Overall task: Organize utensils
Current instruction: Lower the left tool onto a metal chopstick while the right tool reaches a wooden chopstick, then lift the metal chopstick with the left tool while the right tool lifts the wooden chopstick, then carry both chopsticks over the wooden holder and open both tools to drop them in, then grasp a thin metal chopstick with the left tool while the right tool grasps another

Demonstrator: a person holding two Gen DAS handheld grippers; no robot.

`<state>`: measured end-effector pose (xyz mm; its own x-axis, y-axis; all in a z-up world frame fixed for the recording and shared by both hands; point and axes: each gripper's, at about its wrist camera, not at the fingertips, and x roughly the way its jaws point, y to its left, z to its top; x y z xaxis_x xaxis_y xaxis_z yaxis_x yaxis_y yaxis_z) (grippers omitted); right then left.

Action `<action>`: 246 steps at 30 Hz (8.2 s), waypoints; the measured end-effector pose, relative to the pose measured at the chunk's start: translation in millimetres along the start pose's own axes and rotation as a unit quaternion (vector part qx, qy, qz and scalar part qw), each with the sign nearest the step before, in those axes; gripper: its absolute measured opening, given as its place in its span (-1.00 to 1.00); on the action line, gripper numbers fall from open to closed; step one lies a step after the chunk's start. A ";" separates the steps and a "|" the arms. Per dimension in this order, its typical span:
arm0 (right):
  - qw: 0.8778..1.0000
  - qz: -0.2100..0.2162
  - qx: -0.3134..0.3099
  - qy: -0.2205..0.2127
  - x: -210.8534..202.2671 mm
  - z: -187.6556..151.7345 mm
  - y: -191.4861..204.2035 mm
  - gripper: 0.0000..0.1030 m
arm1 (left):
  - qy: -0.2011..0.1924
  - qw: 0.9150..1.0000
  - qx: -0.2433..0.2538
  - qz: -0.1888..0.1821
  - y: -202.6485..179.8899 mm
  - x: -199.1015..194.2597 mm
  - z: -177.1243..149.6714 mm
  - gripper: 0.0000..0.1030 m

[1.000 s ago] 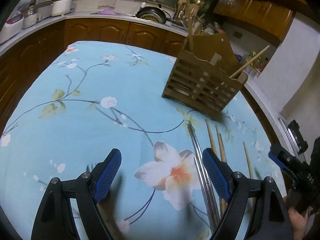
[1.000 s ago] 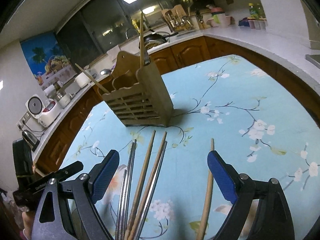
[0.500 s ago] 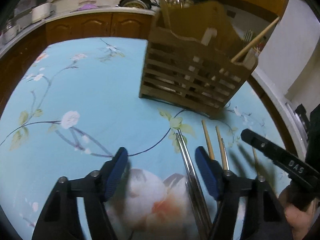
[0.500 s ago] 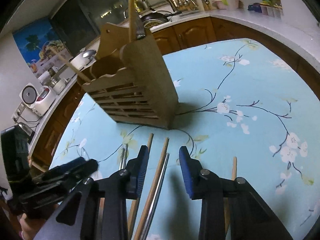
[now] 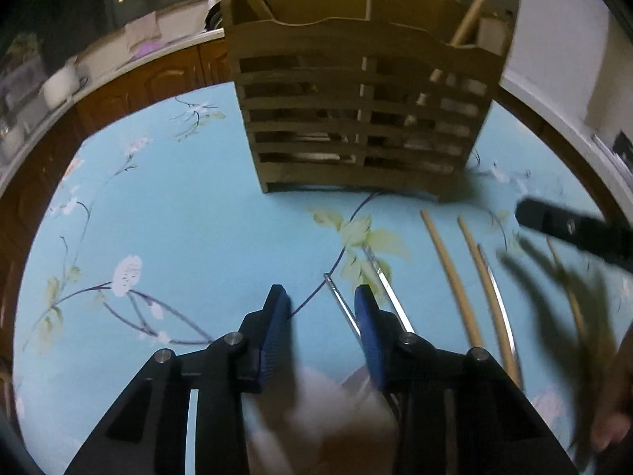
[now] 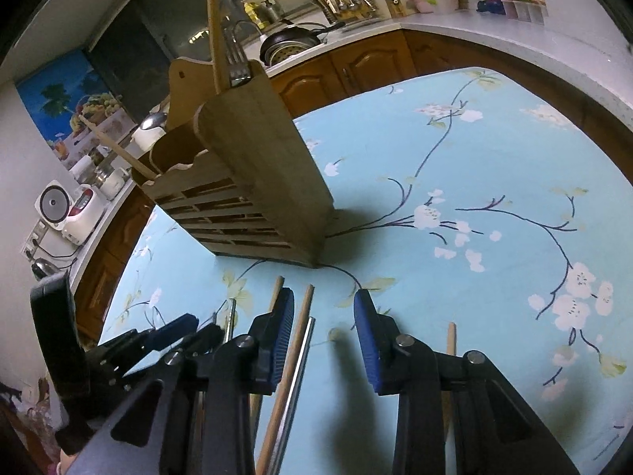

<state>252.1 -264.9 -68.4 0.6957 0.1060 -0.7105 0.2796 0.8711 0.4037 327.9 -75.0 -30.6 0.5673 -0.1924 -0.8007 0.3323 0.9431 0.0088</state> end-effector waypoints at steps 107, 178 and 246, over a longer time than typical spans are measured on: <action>0.977 0.060 -0.103 -0.175 -166.9 34.4 92.5 -0.92 | -0.224 0.968 -0.052 -0.101 97.3 -215.2 -32.8 -0.97; 0.955 0.023 -0.068 -0.289 -134.5 108.5 70.1 0.80 | -0.312 0.941 -0.112 -0.063 82.9 -122.1 58.7 0.35; 0.996 -0.024 -0.079 0.037 8.4 -19.2 15.5 -0.43 | 0.021 0.997 -0.021 -0.069 16.8 3.5 1.4 -0.50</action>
<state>249.6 -241.3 -79.2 0.6325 0.0929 -0.7689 0.1996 0.9397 0.2777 336.5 -60.2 -32.4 0.4860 -0.3100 -0.8171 0.3724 0.9193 -0.1272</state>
